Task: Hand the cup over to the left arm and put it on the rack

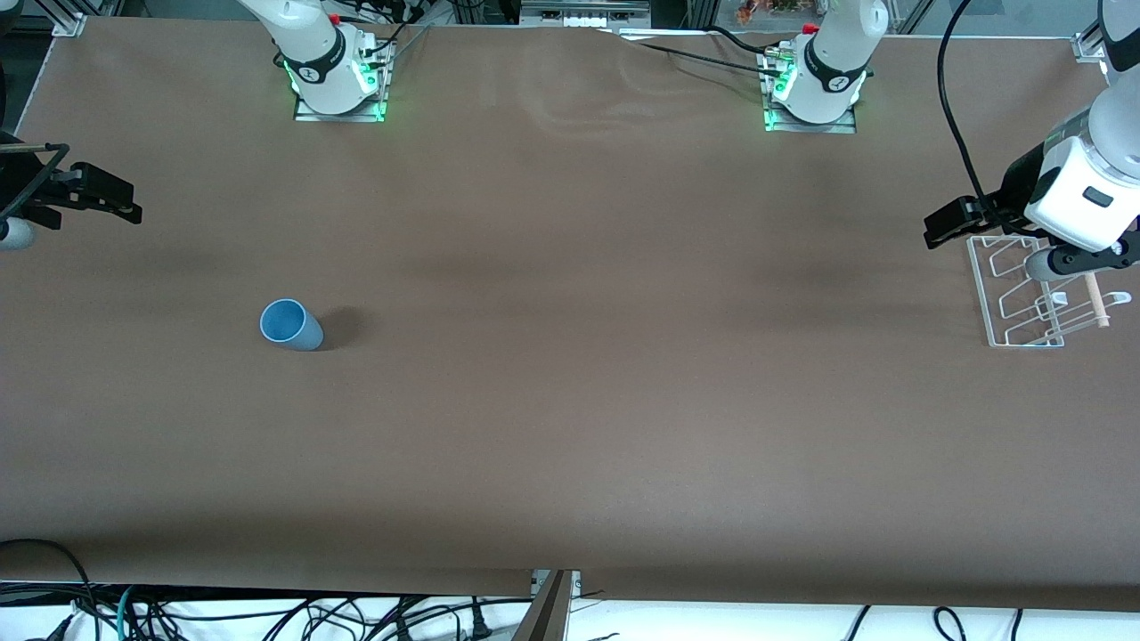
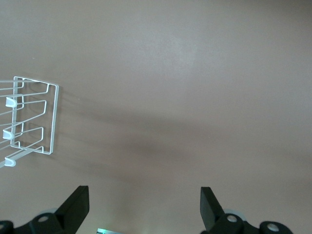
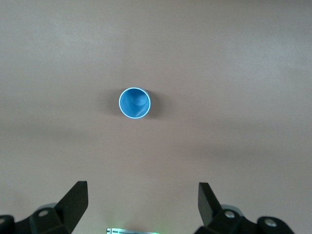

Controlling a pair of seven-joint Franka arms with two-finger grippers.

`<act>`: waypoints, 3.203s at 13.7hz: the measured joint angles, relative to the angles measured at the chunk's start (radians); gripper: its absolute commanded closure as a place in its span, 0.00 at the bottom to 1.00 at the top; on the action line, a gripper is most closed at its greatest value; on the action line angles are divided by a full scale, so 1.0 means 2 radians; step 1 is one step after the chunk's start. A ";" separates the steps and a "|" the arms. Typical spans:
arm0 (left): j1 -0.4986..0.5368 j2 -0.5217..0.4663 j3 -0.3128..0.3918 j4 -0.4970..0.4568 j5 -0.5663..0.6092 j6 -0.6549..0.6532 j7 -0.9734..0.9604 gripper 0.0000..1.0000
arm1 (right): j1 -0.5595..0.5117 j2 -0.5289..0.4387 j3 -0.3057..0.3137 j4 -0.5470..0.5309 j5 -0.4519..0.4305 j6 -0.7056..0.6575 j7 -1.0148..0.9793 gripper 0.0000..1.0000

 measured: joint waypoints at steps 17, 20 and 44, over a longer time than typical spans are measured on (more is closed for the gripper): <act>0.000 0.000 -0.001 0.000 0.000 0.000 0.000 0.00 | -0.002 0.000 0.000 0.000 0.000 0.000 0.000 0.00; 0.000 0.000 -0.001 0.000 0.000 0.000 0.000 0.00 | -0.002 0.001 0.000 0.000 0.000 0.001 0.000 0.00; 0.024 -0.014 -0.004 -0.001 0.000 -0.001 0.098 0.00 | -0.002 0.044 0.000 -0.124 -0.002 0.181 0.001 0.00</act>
